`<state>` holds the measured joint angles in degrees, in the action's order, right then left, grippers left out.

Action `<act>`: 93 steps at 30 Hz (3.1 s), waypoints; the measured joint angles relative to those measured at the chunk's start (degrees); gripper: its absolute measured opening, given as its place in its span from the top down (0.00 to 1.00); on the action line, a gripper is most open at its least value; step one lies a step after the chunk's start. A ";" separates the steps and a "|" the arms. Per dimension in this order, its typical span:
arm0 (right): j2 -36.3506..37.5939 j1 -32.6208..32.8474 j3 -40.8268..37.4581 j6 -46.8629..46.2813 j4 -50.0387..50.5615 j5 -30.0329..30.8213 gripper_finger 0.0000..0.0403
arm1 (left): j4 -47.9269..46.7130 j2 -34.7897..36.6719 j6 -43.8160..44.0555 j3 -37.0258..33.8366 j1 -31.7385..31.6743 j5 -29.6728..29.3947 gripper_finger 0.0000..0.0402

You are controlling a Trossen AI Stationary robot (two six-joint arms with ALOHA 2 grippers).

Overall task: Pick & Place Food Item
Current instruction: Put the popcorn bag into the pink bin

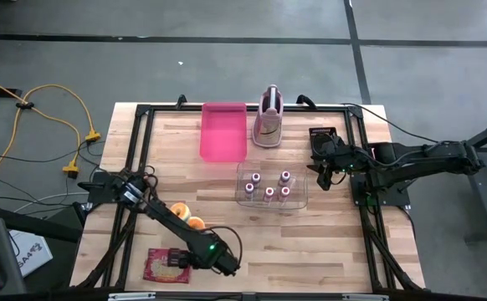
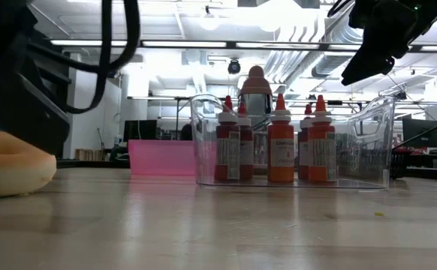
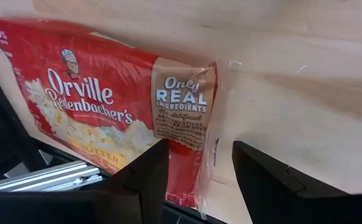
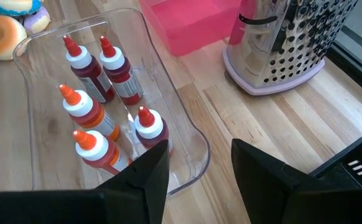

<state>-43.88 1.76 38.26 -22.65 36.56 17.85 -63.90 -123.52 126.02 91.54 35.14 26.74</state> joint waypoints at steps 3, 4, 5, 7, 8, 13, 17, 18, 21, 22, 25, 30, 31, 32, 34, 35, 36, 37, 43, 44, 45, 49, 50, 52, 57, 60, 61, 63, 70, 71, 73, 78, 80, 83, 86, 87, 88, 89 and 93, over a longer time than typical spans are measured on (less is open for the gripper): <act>0.01 0.00 0.00 0.00 0.00 0.00 0.60 | -0.57 -0.07 -0.14 -0.02 -0.23 1.08 0.57; 0.02 0.00 0.00 0.00 0.00 0.00 0.60 | -1.20 -0.14 -0.18 -0.06 -0.25 1.86 0.57; 0.01 0.00 0.00 0.00 0.00 0.00 0.60 | -2.13 -0.20 -0.23 -0.11 -0.25 2.92 0.57; 0.02 0.00 0.00 0.00 0.00 0.00 0.60 | -3.71 -0.23 -0.85 -0.21 -0.15 4.62 0.57; 0.01 0.00 0.00 0.00 0.00 0.00 0.60 | -4.04 -0.23 -1.11 -0.21 0.02 4.81 0.57; 0.01 0.00 0.00 0.00 0.00 0.00 0.60 | -6.20 -0.23 -1.03 -0.21 0.89 4.29 0.57; 0.00 0.00 0.00 0.00 0.00 0.00 0.60 | -7.23 -0.23 -0.10 -0.21 1.53 2.99 0.57; 0.00 0.00 0.00 0.00 0.00 0.00 0.60 | -7.21 -0.23 0.15 -0.21 1.68 2.95 0.57; 0.00 0.00 0.00 0.00 0.00 0.00 0.60 | -5.61 -0.23 0.34 -0.21 2.19 1.59 0.57; 0.01 0.00 0.00 0.00 0.00 0.00 0.60 | -4.62 -0.23 0.35 -0.21 2.28 0.79 0.57; 0.00 0.00 0.00 0.00 0.00 0.00 0.60 | -3.97 -0.83 -0.11 -0.10 2.29 0.08 0.57; 0.00 0.00 0.00 0.00 0.02 0.00 0.60 | -4.79 -3.45 -3.27 0.05 1.58 3.53 0.57; 0.02 0.00 0.00 0.00 -0.01 0.00 0.60 | -4.86 -3.58 -3.50 0.05 1.55 3.98 0.57; 0.02 0.00 0.00 0.00 -0.02 0.00 0.60 | -4.94 -3.61 -3.62 0.03 1.52 4.18 0.57; 0.00 0.00 0.00 0.00 0.00 0.00 0.60 | -5.59 -3.66 -3.61 0.03 1.57 4.22 0.57; 0.00 0.00 0.00 0.00 -0.02 0.00 0.60 | -5.91 -3.72 -3.63 0.03 1.61 4.35 0.58; 0.01 0.00 0.00 0.00 0.00 0.00 0.60 | -6.38 -3.76 -3.85 0.03 1.67 4.63 0.58; 0.00 0.00 0.00 0.00 0.00 0.00 0.60 | -6.93 -3.83 -4.25 0.01 1.74 4.94 0.59; 0.00 0.00 0.00 0.00 0.00 0.00 0.60 | -8.09 -3.96 -4.55 -0.10 2.12 5.14 0.65; 0.00 0.00 0.00 0.00 0.00 0.00 0.60 | -8.28 -3.99 -4.51 -0.12 2.18 5.12 0.65; 0.00 0.00 0.00 0.00 -0.01 0.00 0.60 | -8.39 -3.99 -4.49 -0.16 2.20 5.09 0.66; 0.01 0.00 0.00 0.00 -0.01 0.00 0.60 | -8.75 -4.03 -4.51 -0.21 2.22 4.98 0.68; 0.00 0.00 0.00 0.00 0.00 0.00 0.60 | -8.79 -4.03 -4.51 -0.21 2.22 4.89 0.68; 0.00 0.00 0.00 0.00 -0.02 0.00 0.60 | -8.82 -4.03 -4.53 -0.21 2.22 4.72 0.70; 0.01 0.00 0.00 0.00 -0.01 0.00 0.60 | -8.80 -4.05 -4.53 -0.25 2.22 4.54 0.78; 0.00 0.00 0.00 0.00 0.00 0.00 0.60 | -8.95 -4.12 -4.91 -0.28 2.22 4.46 0.84; 0.00 0.00 0.00 0.00 0.00 0.00 0.60 | -8.96 -4.14 -5.02 -0.28 2.22 4.44 0.86; 0.00 0.00 0.00 0.00 0.00 0.00 0.60 | -9.00 -4.16 -5.14 -0.28 2.22 4.51 0.90; 0.01 0.00 0.00 0.00 0.00 0.00 0.60 | -9.24 -4.16 -5.08 -0.19 2.20 5.76 0.99; 0.00 0.00 0.00 0.00 -0.01 0.00 0.60 | -9.33 -4.16 -5.07 -0.06 2.20 5.77 0.99; 0.00 0.00 0.00 0.00 0.00 0.00 0.60 | -9.82 -4.16 -4.88 0.43 2.20 5.73 1.00; 0.00 0.00 0.00 0.00 -0.01 0.00 0.60 | -13.44 -4.16 -4.24 3.58 2.31 4.53 1.00; 0.00 0.00 0.00 0.00 0.00 0.00 0.60 | -15.35 -4.16 -3.71 5.36 2.37 3.13 1.00; 0.01 0.00 0.00 0.00 -0.01 0.00 0.60 | -17.96 -4.16 -2.55 7.75 2.64 0.77 1.00; 0.00 0.00 0.00 0.00 -0.01 0.00 0.60 | -18.91 -4.14 -1.29 9.13 2.92 -1.09 1.00; 0.00 0.00 0.00 0.00 -0.01 0.00 0.60 | -19.11 -4.14 -1.20 9.32 2.97 -1.50 1.00; 0.00 0.00 0.00 0.00 -0.01 0.00 0.60 | -19.12 -4.10 -1.07 9.38 2.94 -1.61 1.00; 0.00 0.00 0.00 0.00 -0.01 0.00 0.60 | -19.12 -4.09 -0.95 9.38 2.94 -1.61 1.00; 0.00 0.00 0.00 0.00 0.00 0.00 0.60 | -19.17 -4.07 -0.82 9.38 2.94 -1.59 1.00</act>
<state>-43.88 1.76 38.26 -22.65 36.56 17.85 -83.07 -127.59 125.21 100.92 38.09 25.15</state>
